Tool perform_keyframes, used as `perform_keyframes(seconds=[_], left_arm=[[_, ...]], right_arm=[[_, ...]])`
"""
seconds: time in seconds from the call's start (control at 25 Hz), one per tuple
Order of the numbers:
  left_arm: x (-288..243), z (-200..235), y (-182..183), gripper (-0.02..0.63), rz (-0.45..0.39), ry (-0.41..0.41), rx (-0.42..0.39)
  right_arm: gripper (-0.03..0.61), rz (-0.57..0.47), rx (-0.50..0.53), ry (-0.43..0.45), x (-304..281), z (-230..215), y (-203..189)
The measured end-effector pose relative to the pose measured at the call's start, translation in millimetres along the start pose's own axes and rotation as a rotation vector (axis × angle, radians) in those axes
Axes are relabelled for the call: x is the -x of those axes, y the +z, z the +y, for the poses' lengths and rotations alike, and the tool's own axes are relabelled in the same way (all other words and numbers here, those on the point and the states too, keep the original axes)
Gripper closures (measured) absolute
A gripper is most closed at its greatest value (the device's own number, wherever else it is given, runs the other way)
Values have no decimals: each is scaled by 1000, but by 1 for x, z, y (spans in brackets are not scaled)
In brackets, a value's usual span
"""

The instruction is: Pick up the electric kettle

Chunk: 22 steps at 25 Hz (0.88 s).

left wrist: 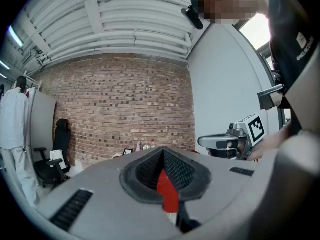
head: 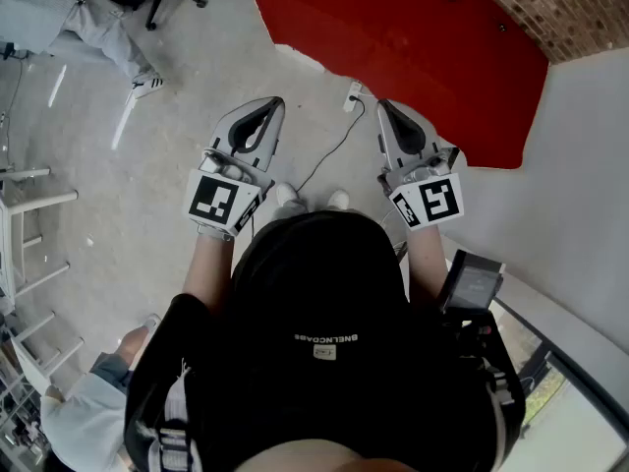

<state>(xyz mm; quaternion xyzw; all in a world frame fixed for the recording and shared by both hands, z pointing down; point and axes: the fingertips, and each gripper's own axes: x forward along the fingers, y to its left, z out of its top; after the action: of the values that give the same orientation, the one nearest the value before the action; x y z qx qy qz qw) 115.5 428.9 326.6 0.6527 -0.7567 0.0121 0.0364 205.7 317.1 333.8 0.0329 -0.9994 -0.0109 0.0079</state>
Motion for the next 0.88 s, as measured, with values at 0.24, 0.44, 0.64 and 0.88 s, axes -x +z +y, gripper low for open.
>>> perform_keyframes(seconds=[0.24,0.44,0.64,0.88], left_arm=[[8,17,-6,609,19,13,1],[9,35,-2,608,2,19,16],[37,57,-13,609,-17,15,32],[53,75,-18,607,-26,5,32]], right_arm=[[572,7,-2,8,-15,11,2],[572,20,-5,8,-31,16,3],[572,20,11,-8,-44,48,-2],[572,19,29,-51,-51,58,-4]])
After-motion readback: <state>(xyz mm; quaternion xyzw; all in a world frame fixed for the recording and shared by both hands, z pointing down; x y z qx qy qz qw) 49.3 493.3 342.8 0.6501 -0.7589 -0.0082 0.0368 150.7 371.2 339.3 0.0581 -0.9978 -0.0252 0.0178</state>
